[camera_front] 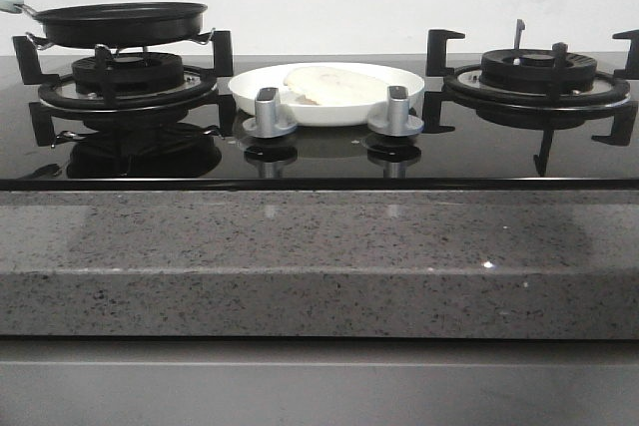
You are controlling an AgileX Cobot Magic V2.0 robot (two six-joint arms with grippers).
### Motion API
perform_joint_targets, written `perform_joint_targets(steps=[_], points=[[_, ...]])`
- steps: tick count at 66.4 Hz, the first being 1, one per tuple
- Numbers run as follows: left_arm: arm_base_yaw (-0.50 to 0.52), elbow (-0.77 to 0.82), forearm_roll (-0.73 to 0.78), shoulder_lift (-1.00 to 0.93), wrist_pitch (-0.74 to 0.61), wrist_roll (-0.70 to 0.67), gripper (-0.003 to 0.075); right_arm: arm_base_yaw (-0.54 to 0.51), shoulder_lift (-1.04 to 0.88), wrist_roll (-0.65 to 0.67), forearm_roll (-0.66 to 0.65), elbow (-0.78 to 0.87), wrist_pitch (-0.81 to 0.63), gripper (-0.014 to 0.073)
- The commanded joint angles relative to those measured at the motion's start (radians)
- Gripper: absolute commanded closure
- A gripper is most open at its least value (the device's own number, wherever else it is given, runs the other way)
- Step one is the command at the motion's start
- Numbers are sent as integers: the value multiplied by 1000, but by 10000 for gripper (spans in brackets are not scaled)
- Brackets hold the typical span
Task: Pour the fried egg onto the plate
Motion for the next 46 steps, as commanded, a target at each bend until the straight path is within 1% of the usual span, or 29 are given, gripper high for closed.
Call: perform_joint_targets(steps=[1, 7, 22, 30, 46], points=[[2, 5, -12, -13, -73, -4, 740, -32, -36, -5, -21, 51, -205, 662], [2, 5, -12, -13, -73, -4, 740, -70, -104, -5, -21, 179, -358, 662], [2, 5, -12, -13, -73, -4, 740, -148, -292, -5, -21, 475, -644, 662], [2, 5, -12, -13, -73, -4, 740, -154, -374, -5, -21, 598, -730, 662], [2, 5, -12, -13, -73, -4, 740, -154, -495, -5, -21, 748, -862, 662]])
